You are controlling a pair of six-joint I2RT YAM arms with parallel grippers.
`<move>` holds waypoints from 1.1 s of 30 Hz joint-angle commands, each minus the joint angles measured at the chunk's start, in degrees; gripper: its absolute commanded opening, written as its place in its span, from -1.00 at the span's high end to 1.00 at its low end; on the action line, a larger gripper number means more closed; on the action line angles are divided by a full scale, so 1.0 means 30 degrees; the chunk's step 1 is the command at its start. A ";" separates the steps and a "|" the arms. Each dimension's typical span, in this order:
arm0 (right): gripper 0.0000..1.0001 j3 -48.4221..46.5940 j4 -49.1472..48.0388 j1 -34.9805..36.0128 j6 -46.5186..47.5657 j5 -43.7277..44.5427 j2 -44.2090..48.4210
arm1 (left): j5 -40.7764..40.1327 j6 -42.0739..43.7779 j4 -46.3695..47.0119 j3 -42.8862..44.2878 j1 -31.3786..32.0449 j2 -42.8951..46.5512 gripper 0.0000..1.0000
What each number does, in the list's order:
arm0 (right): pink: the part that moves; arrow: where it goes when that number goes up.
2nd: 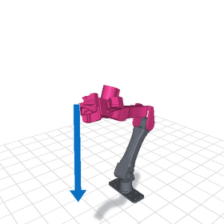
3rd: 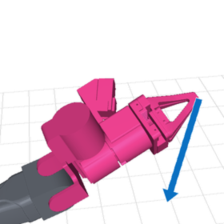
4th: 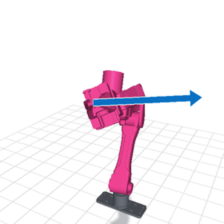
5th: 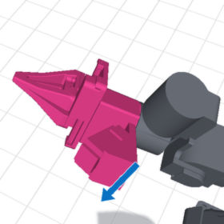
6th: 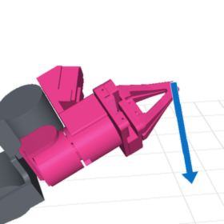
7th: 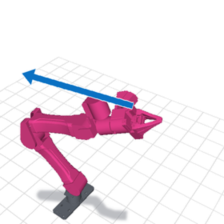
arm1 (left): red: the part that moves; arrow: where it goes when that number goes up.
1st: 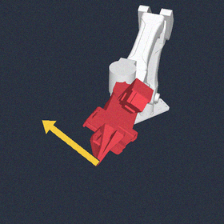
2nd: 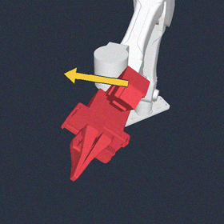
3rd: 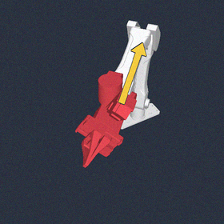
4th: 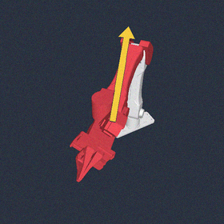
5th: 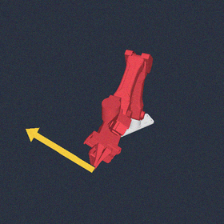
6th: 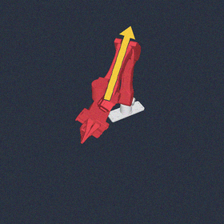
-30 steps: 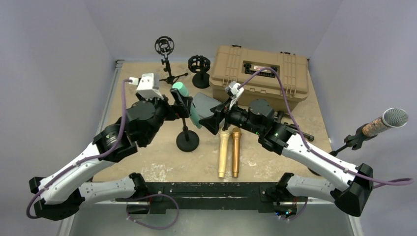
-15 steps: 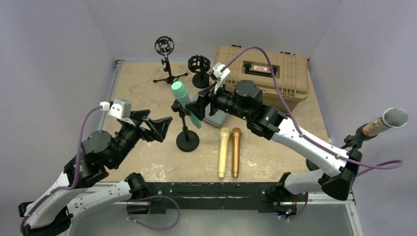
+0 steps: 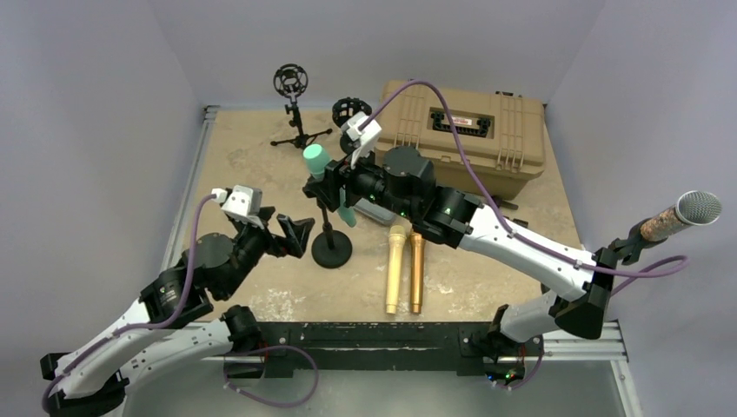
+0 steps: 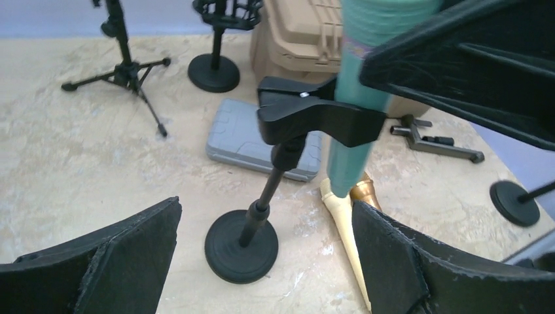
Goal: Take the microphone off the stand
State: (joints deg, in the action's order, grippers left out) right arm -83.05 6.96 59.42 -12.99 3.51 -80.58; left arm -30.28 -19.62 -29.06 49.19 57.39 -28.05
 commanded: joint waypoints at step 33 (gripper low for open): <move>1.00 -0.3371 0.4158 -0.6118 0.9037 -1.9060 -0.2423 | 1.7812 -0.2118 0.6887 -0.0099 -1.0741 -0.1668 -0.99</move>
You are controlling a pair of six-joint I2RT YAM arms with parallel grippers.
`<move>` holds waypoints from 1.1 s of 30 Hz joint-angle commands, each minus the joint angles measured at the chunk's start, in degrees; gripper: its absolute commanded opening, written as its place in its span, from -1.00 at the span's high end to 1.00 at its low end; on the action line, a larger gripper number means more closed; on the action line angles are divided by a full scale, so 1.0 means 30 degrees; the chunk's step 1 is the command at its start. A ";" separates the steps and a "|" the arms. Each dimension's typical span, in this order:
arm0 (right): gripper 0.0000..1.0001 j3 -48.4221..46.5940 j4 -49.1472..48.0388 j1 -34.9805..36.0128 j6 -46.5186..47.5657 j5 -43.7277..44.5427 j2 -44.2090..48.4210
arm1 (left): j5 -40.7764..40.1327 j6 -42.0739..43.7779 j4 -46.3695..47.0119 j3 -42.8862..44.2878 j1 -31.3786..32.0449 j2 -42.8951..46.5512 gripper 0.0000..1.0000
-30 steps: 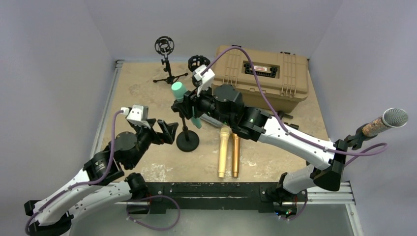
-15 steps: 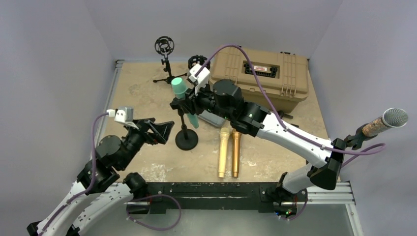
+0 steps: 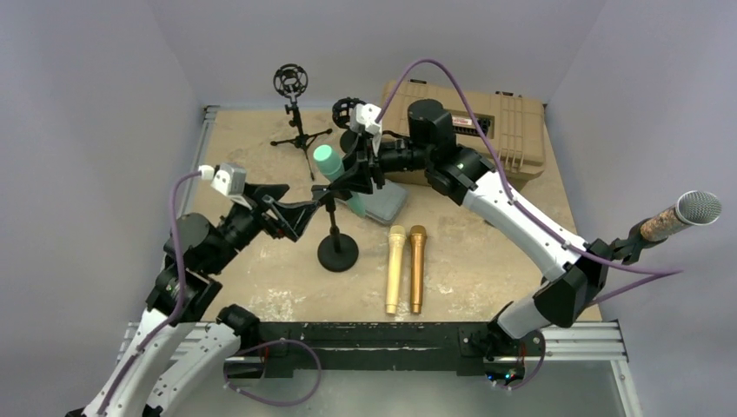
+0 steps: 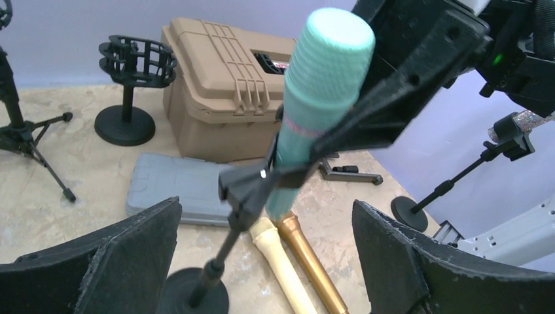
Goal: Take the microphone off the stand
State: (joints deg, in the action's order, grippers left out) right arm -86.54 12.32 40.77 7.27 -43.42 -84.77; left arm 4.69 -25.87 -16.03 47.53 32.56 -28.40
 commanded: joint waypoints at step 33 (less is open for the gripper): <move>1.00 -0.2359 0.3485 0.0050 0.3304 -0.2680 -0.2226 | 1.1089 0.7665 0.4888 -0.1058 -0.3454 -0.5630 -0.24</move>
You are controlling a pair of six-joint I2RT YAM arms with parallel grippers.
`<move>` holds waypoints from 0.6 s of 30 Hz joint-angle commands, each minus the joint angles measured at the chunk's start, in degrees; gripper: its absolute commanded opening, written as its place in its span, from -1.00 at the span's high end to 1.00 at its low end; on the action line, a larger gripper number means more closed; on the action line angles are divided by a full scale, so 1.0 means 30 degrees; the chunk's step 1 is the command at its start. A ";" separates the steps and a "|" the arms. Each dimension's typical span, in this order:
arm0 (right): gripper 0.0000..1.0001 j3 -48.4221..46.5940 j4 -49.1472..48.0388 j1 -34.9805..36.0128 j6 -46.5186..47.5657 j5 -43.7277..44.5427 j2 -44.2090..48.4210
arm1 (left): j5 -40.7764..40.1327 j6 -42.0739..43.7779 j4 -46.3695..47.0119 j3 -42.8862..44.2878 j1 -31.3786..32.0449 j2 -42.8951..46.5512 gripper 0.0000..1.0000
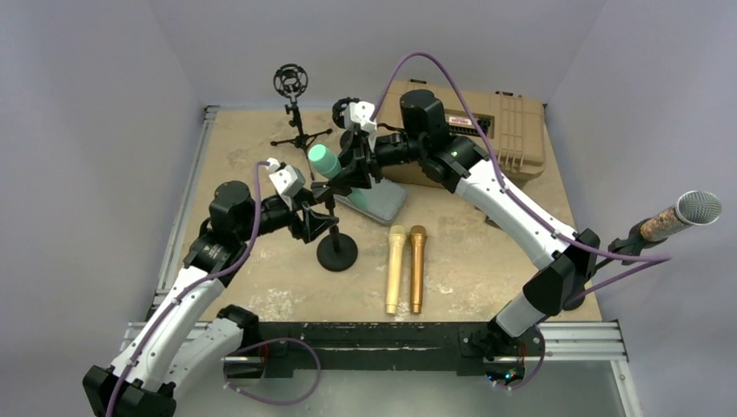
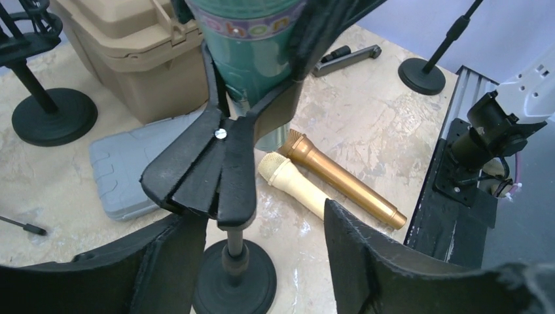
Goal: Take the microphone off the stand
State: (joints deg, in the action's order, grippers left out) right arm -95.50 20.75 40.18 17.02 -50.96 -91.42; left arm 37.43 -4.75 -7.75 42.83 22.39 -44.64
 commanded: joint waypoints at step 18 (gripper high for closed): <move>1.00 0.0781 0.0248 0.0281 -0.0247 -0.0206 0.0121 | -0.0346 -0.0129 0.3137 0.0895 -0.1107 -0.0198 -0.32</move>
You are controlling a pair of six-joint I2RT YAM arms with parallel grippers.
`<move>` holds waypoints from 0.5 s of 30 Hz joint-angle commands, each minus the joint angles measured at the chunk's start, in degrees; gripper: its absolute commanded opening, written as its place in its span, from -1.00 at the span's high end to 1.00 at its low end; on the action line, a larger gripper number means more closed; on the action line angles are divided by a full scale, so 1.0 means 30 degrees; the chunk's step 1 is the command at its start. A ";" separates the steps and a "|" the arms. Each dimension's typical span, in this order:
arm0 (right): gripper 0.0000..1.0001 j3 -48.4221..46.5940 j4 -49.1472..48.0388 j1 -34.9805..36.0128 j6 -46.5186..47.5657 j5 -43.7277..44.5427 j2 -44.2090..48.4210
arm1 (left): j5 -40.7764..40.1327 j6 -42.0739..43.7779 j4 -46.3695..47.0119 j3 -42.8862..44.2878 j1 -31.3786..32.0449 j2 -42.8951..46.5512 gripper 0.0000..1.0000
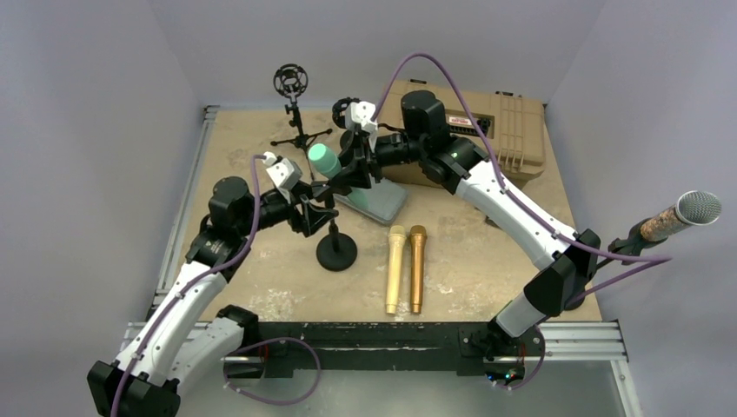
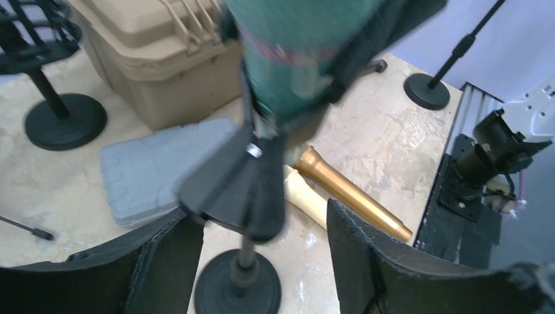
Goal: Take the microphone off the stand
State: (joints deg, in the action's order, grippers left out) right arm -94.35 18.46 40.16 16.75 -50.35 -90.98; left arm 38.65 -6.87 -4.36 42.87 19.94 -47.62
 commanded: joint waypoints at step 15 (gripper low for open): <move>1.00 0.0290 0.1040 0.0280 -0.0269 -0.0081 -0.0107 | 0.0337 0.1060 0.0983 0.0970 -0.0902 0.1027 0.06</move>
State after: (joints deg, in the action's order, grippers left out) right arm -94.19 18.72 40.86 16.43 -51.09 -91.00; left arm 36.69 -4.84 -2.35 44.05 17.63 -44.80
